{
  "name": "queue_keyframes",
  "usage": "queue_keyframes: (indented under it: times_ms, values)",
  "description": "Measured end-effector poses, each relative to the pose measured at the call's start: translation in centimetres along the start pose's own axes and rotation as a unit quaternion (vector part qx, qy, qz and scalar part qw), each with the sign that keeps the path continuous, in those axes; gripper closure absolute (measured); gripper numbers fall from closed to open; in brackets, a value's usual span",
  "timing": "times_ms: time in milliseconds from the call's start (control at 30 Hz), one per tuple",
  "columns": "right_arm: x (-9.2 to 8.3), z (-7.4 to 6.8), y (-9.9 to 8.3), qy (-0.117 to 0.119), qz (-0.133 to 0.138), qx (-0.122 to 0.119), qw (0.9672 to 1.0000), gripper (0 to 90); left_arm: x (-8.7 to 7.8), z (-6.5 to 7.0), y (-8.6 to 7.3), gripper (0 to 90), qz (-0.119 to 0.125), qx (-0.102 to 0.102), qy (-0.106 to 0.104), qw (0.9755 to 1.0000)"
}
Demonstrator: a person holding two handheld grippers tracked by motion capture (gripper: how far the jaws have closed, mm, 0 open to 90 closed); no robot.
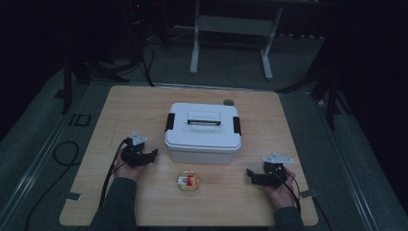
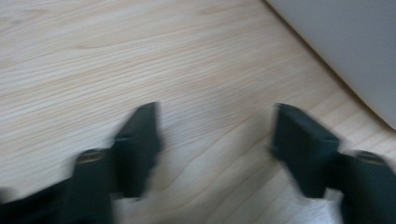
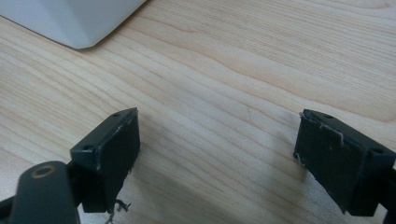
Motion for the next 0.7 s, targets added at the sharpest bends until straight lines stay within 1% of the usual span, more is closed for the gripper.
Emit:
queue_keyframes:
  times_ms: [33, 100, 133, 167, 233, 267, 300, 367, 400, 433, 467, 533, 600, 667, 700]
  values:
    - [0.0, 0.0, 0.0, 0.0, 0.0, 0.0, 1.0, 13.7, -0.2, -0.1, 0.0, 43.5, 0.0, -0.001, 0.004, 1.0]
    - [0.0, 0.0, 0.0, 0.0, 0.0, 0.0, 1.0, 13.7, -0.9, -0.2, 0.1, 46.7, 0.011, -0.008, 0.0, 0.9999]
    - [0.0, 0.0, 0.0, 0.0, 0.0, 0.0, 1.0, 13.7, -0.9, -0.2, 0.1, 47.6, 0.011, -0.008, 0.0, 0.9999]
    - [0.0, 0.0, 0.0, 0.0, 0.0, 0.001, 1.0, 13.7, -1.8, -0.1, 0.3, 48.2, 0.027, -0.012, -0.005, 0.9995]
    - [0.0, 0.0, 0.0, 0.0, 0.0, 0.001, 1.0, 13.7, -2.6, 0.0, 0.4, 49.1, 0.041, -0.015, -0.014, 0.9989]
    - [0.0, 0.0, 0.0, 0.0, 0.0, 0.001, 1.0, 13.7, -2.6, 0.0, 0.4, 50.3, 0.041, -0.015, -0.014, 0.9989]
    - [0.0, 0.0, 0.0, 0.0, 0.0, 0.001, 1.0, 13.7, -3.4, 0.3, 0.5, 51.5, 0.053, -0.016, -0.022, 0.9982]
    - [0.0, 0.0, 0.0, 0.0, 0.0, 0.001, 1.0, 13.7, -4.2, 0.5, 0.6, 56.1, 0.064, -0.011, -0.033, 0.9973]
    - [0.0, 0.0, 0.0, 0.0, 0.0, 0.001, 1.0, 13.7, -4.2, 0.5, 0.6, 58.9, 0.064, -0.011, -0.033, 0.9973]
    - [0.0, 0.0, 0.0, 0.0, 0.0, 0.001, 1.0, 13.7, -4.9, 1.0, 0.6, 61.4, 0.068, -0.004, -0.051, 0.9964]
    - [0.0, 0.0, 0.0, 0.0, 0.0, 0.0, 1.0, 13.7, -5.1, 1.2, 0.5, 64.9, 0.066, 0.0, -0.059, 0.9961]
    - [0.0, 0.0, 0.0, 0.0, 0.0, 0.0, 1.0, 13.7, -5.5, 1.7, 0.4, 73.0, 0.062, 0.011, -0.067, 0.9958]
    - [0.0, 0.0, 0.0, 0.0, 0.0, 0.0, 1.0, 13.7, -6.0, 2.3, 0.3, 80.2, 0.062, 0.019, -0.077, 0.995]
    - [0.0, 0.0, 0.0, 0.0, 0.0, 0.0, 1.0, 13.7, -6.5, 3.0, 0.3, 86.8, 0.064, 0.031, -0.086, 0.9938]
    - [0.0, 0.0, 0.0, 0.0, 0.0, 0.0, 1.0, 13.7, -6.8, 3.5, 0.3, 89.2, 0.065, 0.04, -0.092, 0.9928]
Point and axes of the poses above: each handheld gripper's, and its own axes: x roughly forward along the jaws, y roughly out of its top, z roughly to its right, the point moved 6 cm from there along x, roughly forward along the jaws
